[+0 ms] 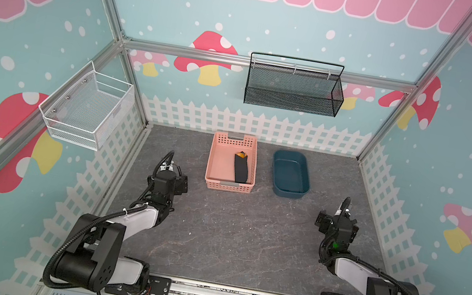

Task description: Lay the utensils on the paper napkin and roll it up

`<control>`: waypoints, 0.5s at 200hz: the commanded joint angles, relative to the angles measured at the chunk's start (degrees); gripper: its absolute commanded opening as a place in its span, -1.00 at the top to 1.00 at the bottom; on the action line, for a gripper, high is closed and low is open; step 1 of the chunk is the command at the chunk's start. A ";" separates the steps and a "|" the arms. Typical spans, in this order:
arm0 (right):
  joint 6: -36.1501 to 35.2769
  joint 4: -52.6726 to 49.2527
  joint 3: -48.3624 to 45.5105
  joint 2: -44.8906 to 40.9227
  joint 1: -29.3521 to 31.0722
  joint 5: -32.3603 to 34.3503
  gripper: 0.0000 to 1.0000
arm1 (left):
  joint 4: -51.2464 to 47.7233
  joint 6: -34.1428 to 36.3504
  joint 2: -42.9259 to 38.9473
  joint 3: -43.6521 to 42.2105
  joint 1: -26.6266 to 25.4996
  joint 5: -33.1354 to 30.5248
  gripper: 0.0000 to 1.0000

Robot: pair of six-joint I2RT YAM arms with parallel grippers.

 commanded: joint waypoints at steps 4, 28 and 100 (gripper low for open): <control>-4.82 16.46 -0.32 2.79 -0.78 -2.65 -0.99 | 11.51 4.86 1.98 -0.47 0.47 3.08 -1.00; -5.90 25.05 -1.91 5.17 -1.43 -6.37 -0.99 | 17.22 6.88 3.84 -1.66 1.49 5.89 -1.00; -9.83 38.97 -4.04 14.59 -2.34 -15.87 -0.99 | 26.15 5.21 10.08 -4.17 5.69 14.80 -0.99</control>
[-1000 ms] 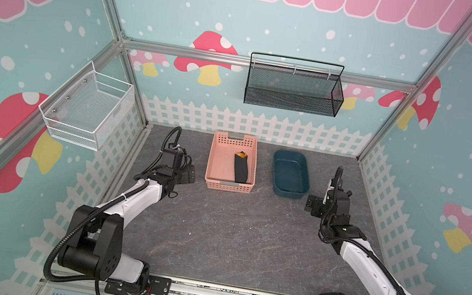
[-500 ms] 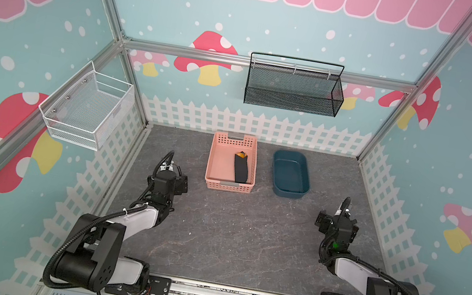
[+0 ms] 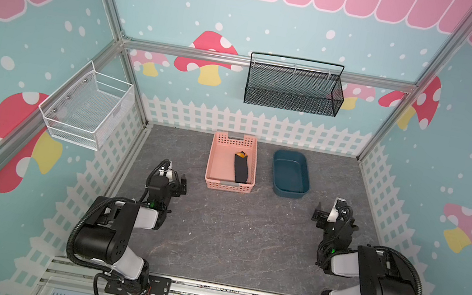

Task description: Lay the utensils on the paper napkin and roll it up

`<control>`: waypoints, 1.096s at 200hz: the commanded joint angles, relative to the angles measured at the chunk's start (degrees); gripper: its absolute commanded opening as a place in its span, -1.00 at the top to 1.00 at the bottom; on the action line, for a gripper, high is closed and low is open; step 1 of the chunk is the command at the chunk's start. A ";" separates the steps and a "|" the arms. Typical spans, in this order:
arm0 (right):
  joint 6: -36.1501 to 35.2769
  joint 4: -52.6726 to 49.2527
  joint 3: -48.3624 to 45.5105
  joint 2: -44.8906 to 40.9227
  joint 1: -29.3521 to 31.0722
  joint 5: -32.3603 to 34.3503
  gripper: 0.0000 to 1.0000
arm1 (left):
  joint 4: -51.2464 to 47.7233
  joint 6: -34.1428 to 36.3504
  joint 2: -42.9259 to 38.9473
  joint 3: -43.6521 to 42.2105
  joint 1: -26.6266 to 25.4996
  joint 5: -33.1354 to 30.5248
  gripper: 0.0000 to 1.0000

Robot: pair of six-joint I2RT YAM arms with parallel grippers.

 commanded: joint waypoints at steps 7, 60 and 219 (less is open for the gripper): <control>-2.84 8.31 -0.17 0.98 -0.33 -3.27 -0.99 | 3.18 1.16 -0.18 1.00 0.49 3.20 -0.99; -2.70 7.87 -0.52 0.41 -0.32 -3.45 -0.99 | 4.04 1.08 0.05 0.81 0.53 2.63 -1.00; -2.95 7.60 -0.13 0.65 -0.32 -3.63 -1.00 | 3.86 1.03 -0.03 0.79 0.41 2.55 -1.00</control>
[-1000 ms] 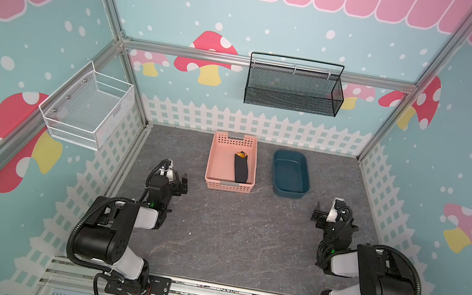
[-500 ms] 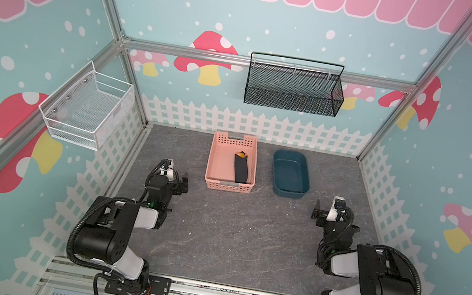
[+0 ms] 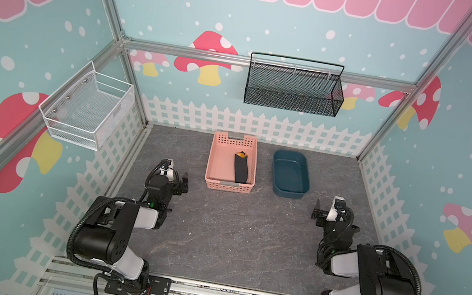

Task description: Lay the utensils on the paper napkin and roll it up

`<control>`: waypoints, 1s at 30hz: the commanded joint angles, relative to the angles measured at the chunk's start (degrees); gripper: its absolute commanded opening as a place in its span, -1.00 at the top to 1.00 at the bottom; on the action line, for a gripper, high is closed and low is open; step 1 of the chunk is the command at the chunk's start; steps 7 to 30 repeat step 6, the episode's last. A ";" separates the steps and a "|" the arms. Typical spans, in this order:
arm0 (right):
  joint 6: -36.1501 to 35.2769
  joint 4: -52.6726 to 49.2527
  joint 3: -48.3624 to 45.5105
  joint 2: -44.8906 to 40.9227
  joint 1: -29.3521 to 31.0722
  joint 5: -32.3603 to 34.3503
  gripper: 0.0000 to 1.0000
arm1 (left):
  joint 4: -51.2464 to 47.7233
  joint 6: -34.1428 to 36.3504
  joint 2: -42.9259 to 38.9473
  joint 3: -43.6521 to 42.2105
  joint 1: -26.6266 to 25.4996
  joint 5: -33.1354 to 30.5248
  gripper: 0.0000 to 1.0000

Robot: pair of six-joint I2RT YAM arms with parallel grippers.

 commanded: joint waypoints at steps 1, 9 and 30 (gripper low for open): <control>-1.20 2.75 -0.13 0.22 -0.30 -0.74 -0.99 | 1.79 1.03 0.02 0.58 0.40 0.52 -1.00; -3.88 -0.01 1.57 0.57 0.14 -6.63 -0.99 | 1.84 1.09 0.02 0.60 0.42 0.47 -1.00; -3.88 -0.01 1.57 0.57 0.14 -6.63 -0.99 | 1.84 1.09 0.02 0.60 0.42 0.47 -1.00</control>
